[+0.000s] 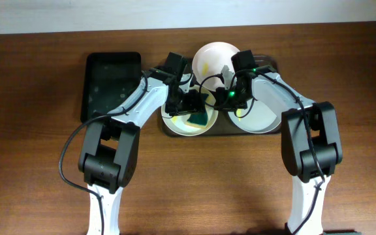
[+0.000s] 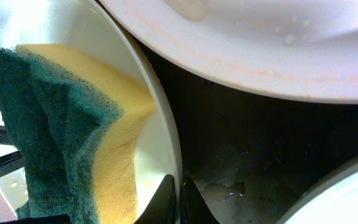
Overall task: Clean dirty plates on tray and stack at the side
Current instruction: 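Hold the white plate with the right gripper and scrub it with the sponge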
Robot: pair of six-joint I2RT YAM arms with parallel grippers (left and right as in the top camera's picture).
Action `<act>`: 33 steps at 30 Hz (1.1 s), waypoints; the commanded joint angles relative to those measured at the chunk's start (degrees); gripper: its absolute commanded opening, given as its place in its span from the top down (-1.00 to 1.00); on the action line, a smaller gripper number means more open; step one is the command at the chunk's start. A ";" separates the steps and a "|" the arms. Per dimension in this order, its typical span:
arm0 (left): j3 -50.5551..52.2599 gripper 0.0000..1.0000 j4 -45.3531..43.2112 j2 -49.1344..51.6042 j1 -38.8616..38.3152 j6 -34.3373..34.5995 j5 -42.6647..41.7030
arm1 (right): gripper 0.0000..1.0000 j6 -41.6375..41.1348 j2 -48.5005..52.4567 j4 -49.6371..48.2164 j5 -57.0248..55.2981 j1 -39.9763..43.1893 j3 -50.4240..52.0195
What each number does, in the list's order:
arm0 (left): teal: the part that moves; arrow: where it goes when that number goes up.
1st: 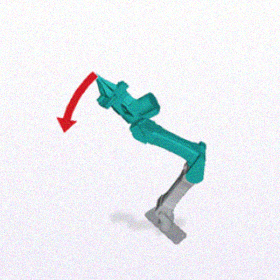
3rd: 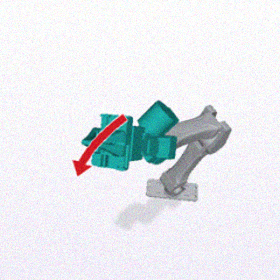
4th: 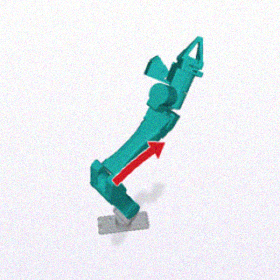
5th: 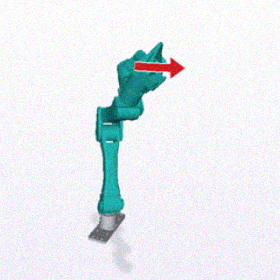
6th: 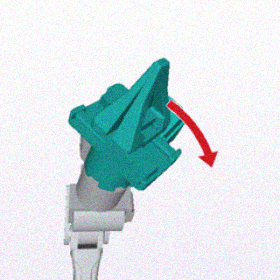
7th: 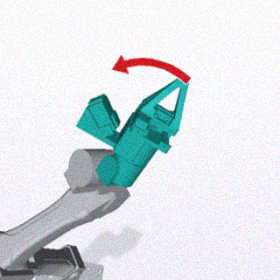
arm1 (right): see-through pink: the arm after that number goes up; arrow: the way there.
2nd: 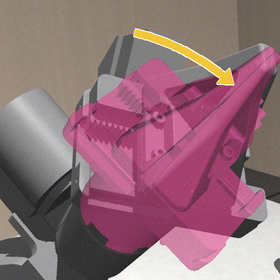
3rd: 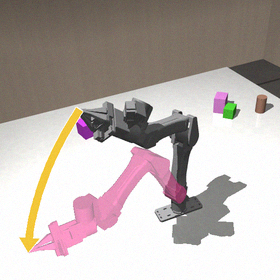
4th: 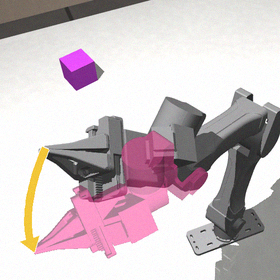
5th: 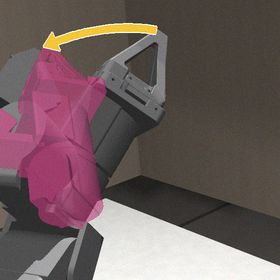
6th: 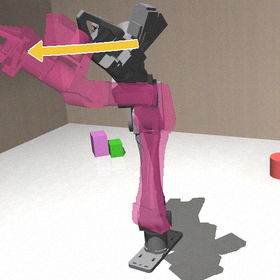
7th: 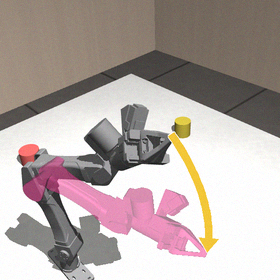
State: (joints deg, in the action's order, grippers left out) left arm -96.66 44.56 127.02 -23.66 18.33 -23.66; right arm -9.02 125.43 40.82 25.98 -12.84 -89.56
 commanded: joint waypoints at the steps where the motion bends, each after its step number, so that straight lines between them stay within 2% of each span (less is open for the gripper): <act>1: -2.58 -0.29 0.55 -0.04 -0.26 -3.72 -0.39 | 0.91 0.42 1.42 0.24 0.57 -0.44 0.63; 8: -2.82 -0.23 3.08 -0.04 -3.19 -3.87 6.38 | 0.91 0.42 1.40 0.24 0.57 -0.44 0.63; 11: -2.82 -0.08 3.06 -0.04 -4.22 -3.87 6.99 | 0.91 0.42 1.40 0.24 0.57 -0.44 0.63; 15: -2.82 0.56 2.60 -0.02 -4.70 -3.85 7.23 | 0.91 0.42 1.40 0.31 0.57 -0.44 0.63; 17: -2.75 0.89 2.80 0.00 -4.68 -1.42 11.58 | 0.91 0.42 1.40 0.31 0.57 -0.44 0.63; 18: -2.69 1.00 2.89 0.02 -4.68 -0.28 14.03 | 0.91 0.42 1.40 0.33 0.57 -0.44 0.63; 20: -2.43 1.00 3.08 0.04 -4.68 1.60 20.26 | 0.91 0.50 1.40 0.50 0.55 -0.44 0.63; 26: 2.95 1.00 2.16 0.07 -4.68 1.57 34.71 | 0.91 0.63 1.40 0.90 0.35 -0.42 0.63; 33: 15.10 1.00 -6.36 0.15 -4.68 1.53 47.60 | 0.92 0.96 1.40 1.36 0.35 -0.26 0.63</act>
State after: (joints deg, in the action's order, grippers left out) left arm -88.53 38.24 123.24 -30.98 19.29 5.06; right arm -9.06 125.56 40.77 26.72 -12.91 -89.56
